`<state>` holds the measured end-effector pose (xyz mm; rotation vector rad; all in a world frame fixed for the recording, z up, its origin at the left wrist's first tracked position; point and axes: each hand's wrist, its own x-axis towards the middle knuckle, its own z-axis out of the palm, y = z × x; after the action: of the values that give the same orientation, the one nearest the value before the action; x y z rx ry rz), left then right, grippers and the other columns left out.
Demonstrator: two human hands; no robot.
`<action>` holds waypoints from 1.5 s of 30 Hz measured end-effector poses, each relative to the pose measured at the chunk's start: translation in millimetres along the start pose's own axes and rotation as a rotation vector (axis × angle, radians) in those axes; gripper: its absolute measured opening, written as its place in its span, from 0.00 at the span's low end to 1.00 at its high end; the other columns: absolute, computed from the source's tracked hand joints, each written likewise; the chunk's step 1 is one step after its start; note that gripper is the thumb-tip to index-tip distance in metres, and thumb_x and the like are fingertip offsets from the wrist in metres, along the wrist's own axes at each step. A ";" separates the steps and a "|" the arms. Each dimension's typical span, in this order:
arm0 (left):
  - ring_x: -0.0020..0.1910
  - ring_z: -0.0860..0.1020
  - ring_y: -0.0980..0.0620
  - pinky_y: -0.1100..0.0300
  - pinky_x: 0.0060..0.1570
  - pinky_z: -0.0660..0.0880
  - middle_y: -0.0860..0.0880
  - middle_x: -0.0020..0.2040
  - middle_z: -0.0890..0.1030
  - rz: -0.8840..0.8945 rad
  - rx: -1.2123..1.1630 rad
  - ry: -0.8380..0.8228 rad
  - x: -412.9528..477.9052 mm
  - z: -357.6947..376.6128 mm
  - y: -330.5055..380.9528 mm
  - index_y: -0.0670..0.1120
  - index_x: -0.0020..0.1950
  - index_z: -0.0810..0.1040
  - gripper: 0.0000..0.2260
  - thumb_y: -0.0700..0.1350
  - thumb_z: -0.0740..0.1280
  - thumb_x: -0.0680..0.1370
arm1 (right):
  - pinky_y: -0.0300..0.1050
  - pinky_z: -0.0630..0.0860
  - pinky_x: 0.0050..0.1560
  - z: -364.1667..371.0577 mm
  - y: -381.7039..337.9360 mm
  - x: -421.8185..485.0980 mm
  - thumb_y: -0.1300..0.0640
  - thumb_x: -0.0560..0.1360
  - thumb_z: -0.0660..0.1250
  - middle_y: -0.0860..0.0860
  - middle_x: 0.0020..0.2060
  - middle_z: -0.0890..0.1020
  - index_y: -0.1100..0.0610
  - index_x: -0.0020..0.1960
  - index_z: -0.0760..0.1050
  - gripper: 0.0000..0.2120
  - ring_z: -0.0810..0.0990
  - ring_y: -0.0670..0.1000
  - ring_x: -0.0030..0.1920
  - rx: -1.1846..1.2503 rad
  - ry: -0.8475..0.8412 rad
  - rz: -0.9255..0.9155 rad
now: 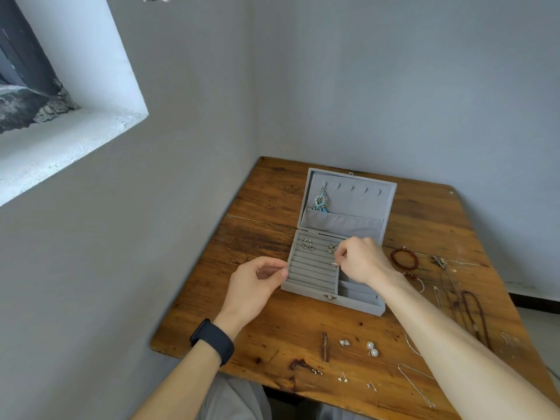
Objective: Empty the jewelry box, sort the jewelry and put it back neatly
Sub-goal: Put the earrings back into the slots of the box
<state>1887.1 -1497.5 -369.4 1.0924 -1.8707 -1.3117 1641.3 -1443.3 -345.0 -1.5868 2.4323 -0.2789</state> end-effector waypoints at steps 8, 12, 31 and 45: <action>0.48 0.80 0.65 0.66 0.51 0.78 0.61 0.47 0.84 0.095 0.346 -0.171 54.8 43.4 22.6 0.56 0.52 0.85 0.06 0.52 0.73 0.76 | 0.42 0.74 0.49 24.3 39.0 -75.1 0.52 0.79 0.65 0.46 0.52 0.82 0.49 0.55 0.81 0.08 0.76 0.50 0.51 0.116 0.268 0.021; 0.47 0.79 0.63 0.62 0.49 0.80 0.58 0.50 0.84 0.138 0.507 -0.219 72.1 67.6 25.1 0.56 0.54 0.85 0.07 0.52 0.71 0.77 | 0.43 0.75 0.54 45.6 48.4 -94.0 0.52 0.78 0.67 0.46 0.55 0.79 0.52 0.58 0.81 0.10 0.72 0.50 0.58 0.135 0.305 -0.036; 0.55 0.76 0.50 0.56 0.45 0.78 0.53 0.53 0.80 0.330 0.834 -0.148 73.4 93.3 14.9 0.56 0.62 0.82 0.11 0.51 0.64 0.82 | 0.45 0.74 0.60 62.2 57.5 -99.6 0.51 0.81 0.60 0.47 0.57 0.78 0.52 0.55 0.83 0.13 0.70 0.49 0.63 0.140 0.359 -0.096; 0.56 0.77 0.53 0.53 0.47 0.80 0.54 0.55 0.82 0.350 0.797 -0.127 66.6 89.1 13.2 0.55 0.60 0.81 0.10 0.50 0.66 0.81 | 0.42 0.67 0.69 64.0 60.0 -107.8 0.50 0.82 0.59 0.50 0.67 0.77 0.57 0.71 0.73 0.20 0.67 0.49 0.73 0.142 0.335 -0.126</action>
<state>1777.4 -1513.4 -385.4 0.9695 -2.6281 -0.4296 1649.4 -1323.0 -414.0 -1.7512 2.4794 -0.7787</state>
